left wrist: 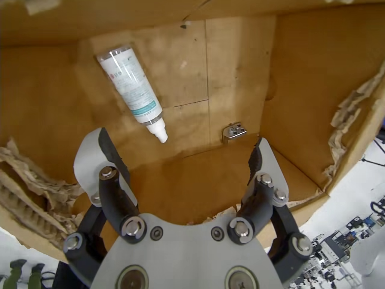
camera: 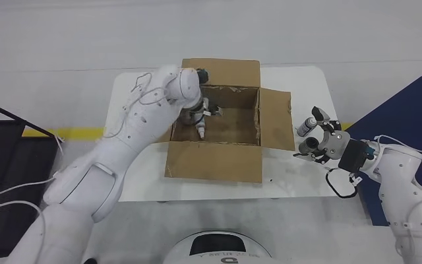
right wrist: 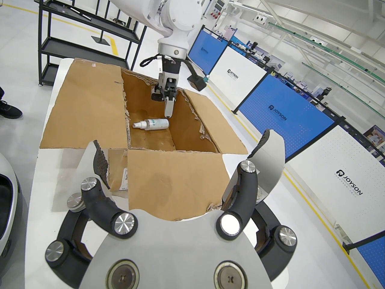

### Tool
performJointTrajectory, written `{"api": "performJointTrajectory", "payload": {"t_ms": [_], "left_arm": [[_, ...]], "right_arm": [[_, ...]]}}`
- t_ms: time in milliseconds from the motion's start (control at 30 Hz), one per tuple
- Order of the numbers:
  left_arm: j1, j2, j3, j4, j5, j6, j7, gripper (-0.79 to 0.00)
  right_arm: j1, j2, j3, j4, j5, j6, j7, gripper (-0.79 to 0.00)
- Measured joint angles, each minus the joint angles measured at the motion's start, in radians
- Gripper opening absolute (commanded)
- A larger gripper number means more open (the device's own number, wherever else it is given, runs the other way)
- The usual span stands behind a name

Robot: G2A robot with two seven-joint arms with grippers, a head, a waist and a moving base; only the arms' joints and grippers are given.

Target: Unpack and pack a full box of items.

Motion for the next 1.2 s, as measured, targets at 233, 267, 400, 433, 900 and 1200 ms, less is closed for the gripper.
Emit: {"api": "performJointTrajectory", "payload": {"t_ms": [233, 267, 400, 433, 900, 1200], "left_arm": [[-0.045, -0.052, 0.041, 0.195, -0.061, 0.009, 0.024, 0.0], [-0.051, -0.059, 0.043, 0.229, -0.071, 0.005, 0.031, 0.0], [-0.066, -0.076, 0.042, 0.316, -0.098, -0.012, 0.05, 0.0], [-0.068, -0.078, 0.041, 0.332, -0.104, -0.017, 0.052, 0.0], [-0.075, -0.07, 0.013, 0.467, -0.09, -0.046, 0.071, 0.0], [-0.033, -0.053, -0.012, 0.405, -0.076, -0.043, 0.13, 0.0]], "right_arm": [[0.0, 0.0, 0.0, 0.0, 0.0, 0.0, 0.0, 0.0], [0.0, 0.0, 0.0, 0.0, 0.0, 0.0, 0.0, 0.0], [0.0, 0.0, 0.0, 0.0, 0.0, 0.0, 0.0, 0.0], [0.0, 0.0, 0.0, 0.0, 0.0, 0.0, 0.0, 0.0], [0.0, 0.0, 0.0, 0.0, 0.0, 0.0, 0.0, 0.0], [0.0, 0.0, 0.0, 0.0, 0.0, 0.0, 0.0, 0.0]]}}
